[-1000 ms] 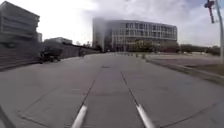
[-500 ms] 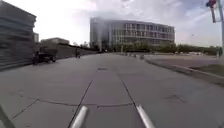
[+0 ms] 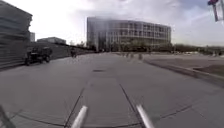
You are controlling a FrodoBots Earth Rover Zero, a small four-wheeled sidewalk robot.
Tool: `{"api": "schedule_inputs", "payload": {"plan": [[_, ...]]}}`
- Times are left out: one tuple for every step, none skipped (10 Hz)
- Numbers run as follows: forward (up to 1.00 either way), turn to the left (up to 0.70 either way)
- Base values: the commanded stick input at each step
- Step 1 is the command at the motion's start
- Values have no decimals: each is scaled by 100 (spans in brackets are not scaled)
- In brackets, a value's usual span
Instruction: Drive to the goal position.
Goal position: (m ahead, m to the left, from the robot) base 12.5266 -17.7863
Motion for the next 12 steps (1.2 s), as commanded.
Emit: {"api": "schedule_inputs", "payload": {"plan": [[70,-14],[70,-14],[70,-14],[70,-14],[70,-14],[70,-14],[70,-14],[70,-14],[70,-14],[70,-14],[70,-14],[70,-14]]}}
